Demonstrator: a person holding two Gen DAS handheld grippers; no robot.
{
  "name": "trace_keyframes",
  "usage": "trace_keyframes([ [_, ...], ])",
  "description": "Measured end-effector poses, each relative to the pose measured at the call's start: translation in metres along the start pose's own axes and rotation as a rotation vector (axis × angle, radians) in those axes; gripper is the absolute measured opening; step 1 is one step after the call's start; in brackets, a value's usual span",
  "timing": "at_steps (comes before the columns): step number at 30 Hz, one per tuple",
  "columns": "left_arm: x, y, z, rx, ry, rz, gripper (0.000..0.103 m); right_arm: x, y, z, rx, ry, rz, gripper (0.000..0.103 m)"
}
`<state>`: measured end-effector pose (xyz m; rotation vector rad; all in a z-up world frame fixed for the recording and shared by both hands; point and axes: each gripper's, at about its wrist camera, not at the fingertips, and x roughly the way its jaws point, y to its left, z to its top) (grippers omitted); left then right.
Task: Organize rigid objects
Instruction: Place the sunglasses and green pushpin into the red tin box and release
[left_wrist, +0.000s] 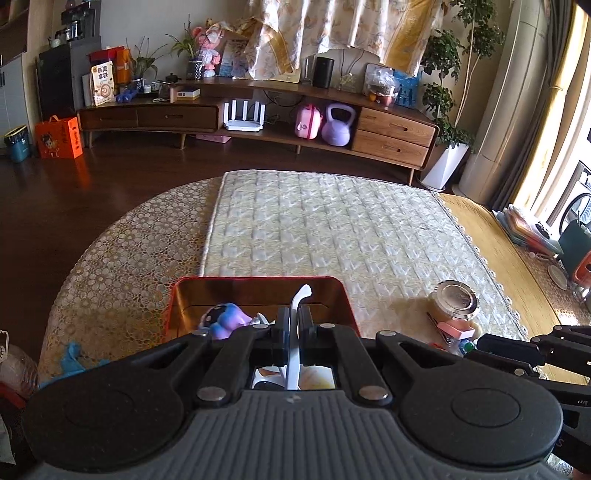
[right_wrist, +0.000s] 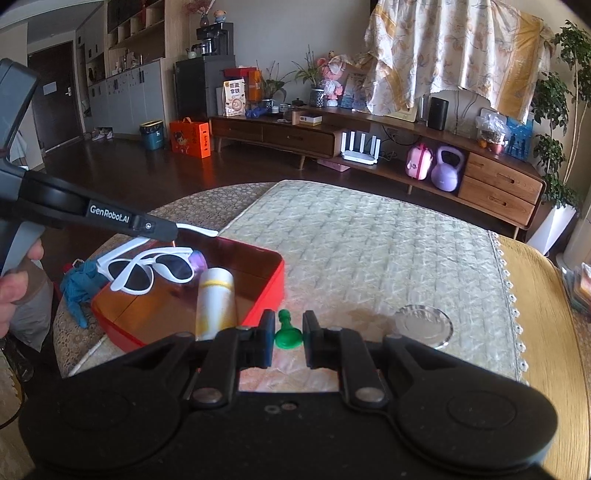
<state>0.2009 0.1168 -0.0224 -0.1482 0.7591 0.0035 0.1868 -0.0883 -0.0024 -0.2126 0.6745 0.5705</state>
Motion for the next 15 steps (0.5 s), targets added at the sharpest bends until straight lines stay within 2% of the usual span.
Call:
trace_keyframes([
  [4,0.011,0.02,-0.003,-0.022,0.01,0.029,0.005,0.022,0.015,0.011,-0.027,0.013,0.022,0.015],
  [15,0.037,0.061,-0.017,-0.064,0.037,0.086,0.005,0.09,0.045,0.03,-0.116,0.074,0.017,0.015],
])
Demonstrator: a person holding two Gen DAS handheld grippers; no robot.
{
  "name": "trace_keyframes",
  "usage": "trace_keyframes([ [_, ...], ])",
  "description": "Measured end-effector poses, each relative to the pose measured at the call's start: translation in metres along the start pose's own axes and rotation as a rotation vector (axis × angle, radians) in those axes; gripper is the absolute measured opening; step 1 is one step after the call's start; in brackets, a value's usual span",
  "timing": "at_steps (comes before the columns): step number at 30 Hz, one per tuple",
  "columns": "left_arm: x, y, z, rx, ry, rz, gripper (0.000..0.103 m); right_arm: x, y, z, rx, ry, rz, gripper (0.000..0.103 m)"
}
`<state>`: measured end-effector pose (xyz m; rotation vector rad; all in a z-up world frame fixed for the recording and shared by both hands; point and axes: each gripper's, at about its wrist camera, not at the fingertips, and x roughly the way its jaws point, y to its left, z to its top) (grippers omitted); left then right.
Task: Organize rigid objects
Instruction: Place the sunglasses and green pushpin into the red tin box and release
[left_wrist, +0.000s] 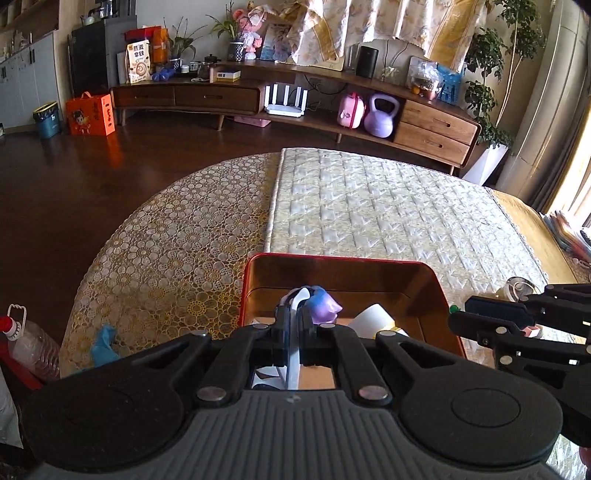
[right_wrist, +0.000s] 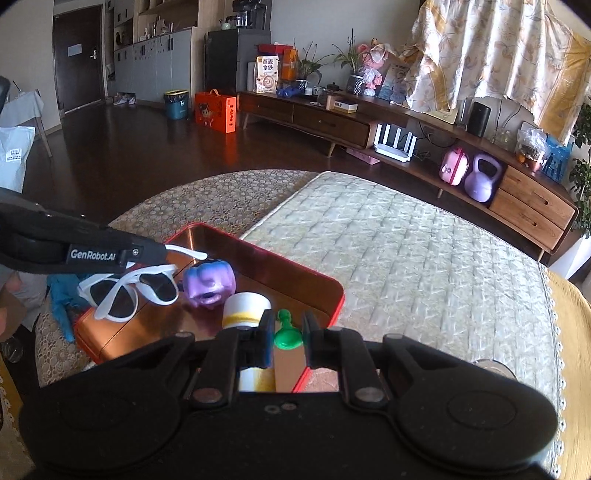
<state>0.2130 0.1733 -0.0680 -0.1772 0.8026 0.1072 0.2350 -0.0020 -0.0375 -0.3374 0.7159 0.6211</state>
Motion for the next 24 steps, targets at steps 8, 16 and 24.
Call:
trace_keyframes([
  [8,0.016,0.008,-0.011,-0.005,0.034,0.003,0.005,0.03,0.006,-0.001,-0.025,0.059,-0.006,0.015],
  [16,0.028,0.002,-0.021,0.026,0.067,0.006,0.005,0.042,0.012,-0.006,-0.032,0.098,0.002,0.015],
  [24,0.034,0.005,-0.024,0.027,0.087,0.016,0.005,0.049,0.015,-0.012,-0.032,0.123,0.0,0.02],
])
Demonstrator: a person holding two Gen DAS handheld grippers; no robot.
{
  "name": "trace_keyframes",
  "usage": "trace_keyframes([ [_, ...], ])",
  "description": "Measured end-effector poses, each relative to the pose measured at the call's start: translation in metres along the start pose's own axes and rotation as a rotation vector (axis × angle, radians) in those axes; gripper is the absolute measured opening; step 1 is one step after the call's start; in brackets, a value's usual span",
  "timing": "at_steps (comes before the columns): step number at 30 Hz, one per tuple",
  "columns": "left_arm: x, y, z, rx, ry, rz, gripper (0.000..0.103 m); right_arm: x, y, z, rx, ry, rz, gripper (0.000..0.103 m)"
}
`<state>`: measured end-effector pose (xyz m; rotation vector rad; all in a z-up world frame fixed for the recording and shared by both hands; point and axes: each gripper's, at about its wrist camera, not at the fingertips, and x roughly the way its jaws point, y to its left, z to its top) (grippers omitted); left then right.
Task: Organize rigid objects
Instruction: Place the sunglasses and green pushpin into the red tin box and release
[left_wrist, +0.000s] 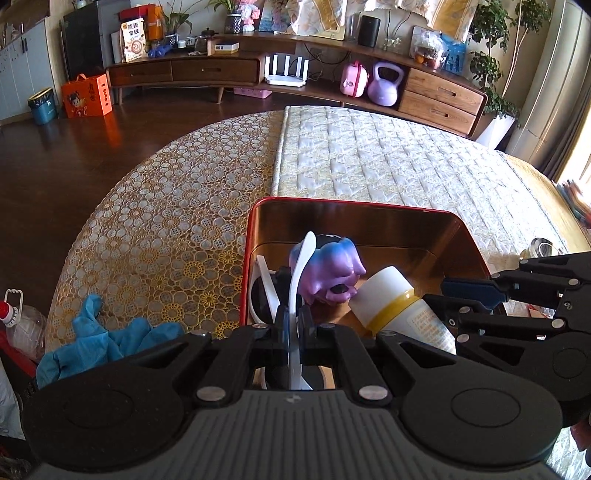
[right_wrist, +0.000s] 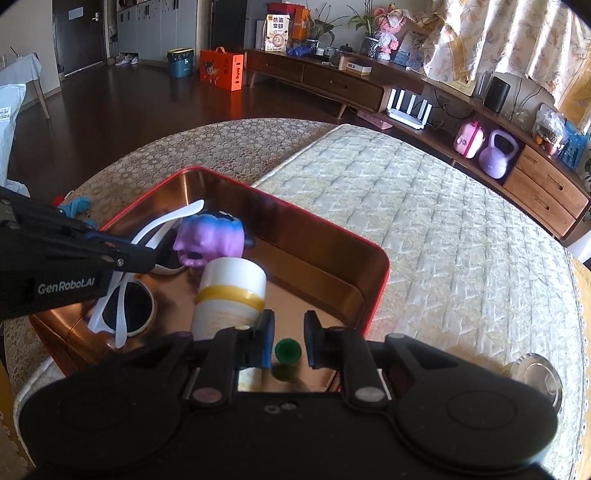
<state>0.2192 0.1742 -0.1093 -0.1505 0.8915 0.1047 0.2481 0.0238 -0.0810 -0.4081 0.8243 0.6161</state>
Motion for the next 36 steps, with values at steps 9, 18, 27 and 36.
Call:
trace_keyframes([
  [9,0.001,0.005,0.0,-0.021,0.01,0.002,0.005,-0.012,-0.002,-0.007,0.019,-0.004,0.022,0.028],
  [18,-0.004,0.0,-0.003,-0.011,0.042,0.023,0.007,-0.037,-0.003,-0.014,0.044,-0.041,0.066,0.048],
  [27,-0.015,-0.006,-0.008,-0.008,0.053,0.035,0.008,-0.063,-0.012,-0.024,0.091,-0.076,0.112,0.058],
  [36,-0.041,-0.023,-0.013,-0.01,0.033,0.006,0.009,-0.1,-0.028,-0.039,0.161,-0.121,0.143,0.064],
])
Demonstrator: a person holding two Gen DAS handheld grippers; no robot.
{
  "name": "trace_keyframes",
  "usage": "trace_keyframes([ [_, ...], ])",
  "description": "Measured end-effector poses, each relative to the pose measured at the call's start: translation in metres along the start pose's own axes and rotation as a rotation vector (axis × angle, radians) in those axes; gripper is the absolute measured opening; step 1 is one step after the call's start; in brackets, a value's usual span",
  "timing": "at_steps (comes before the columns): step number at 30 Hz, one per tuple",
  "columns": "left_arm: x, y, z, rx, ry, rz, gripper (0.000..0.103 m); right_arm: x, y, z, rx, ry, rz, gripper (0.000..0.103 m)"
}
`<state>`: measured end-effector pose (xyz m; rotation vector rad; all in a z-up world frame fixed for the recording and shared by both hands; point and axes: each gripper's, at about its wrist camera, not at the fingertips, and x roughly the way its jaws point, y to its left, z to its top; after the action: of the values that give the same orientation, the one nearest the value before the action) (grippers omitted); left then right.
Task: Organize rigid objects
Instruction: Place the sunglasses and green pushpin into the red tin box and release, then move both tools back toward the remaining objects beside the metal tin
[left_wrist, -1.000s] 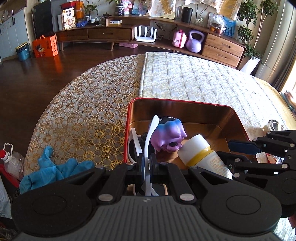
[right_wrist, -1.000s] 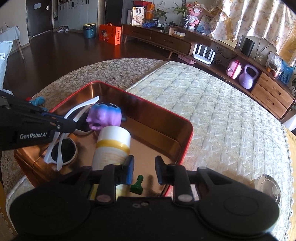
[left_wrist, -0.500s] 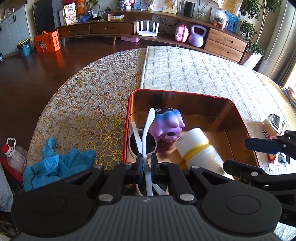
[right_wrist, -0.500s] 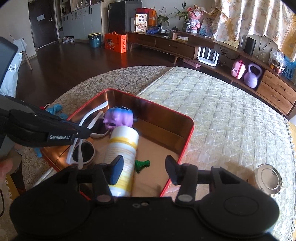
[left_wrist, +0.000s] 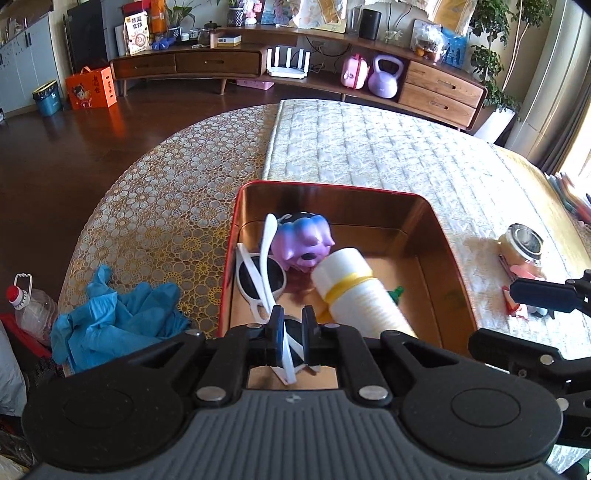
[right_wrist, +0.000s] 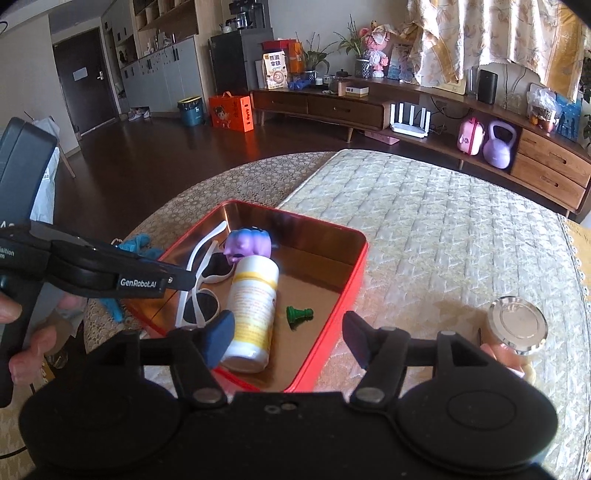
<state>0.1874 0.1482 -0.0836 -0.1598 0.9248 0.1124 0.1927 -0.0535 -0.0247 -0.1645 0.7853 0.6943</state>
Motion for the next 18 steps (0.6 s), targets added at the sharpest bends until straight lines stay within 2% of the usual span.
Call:
trace_keyframes([
  [5,-0.018,-0.014,-0.005,0.0,-0.015,-0.013,0.009,-0.032,-0.006,-0.011,0.031,-0.036,-0.006,0.065],
  [18,-0.072,-0.071,-0.029,0.043,-0.074,-0.054,0.009,-0.109,-0.026,-0.046,0.109,-0.134,-0.07,0.08],
])
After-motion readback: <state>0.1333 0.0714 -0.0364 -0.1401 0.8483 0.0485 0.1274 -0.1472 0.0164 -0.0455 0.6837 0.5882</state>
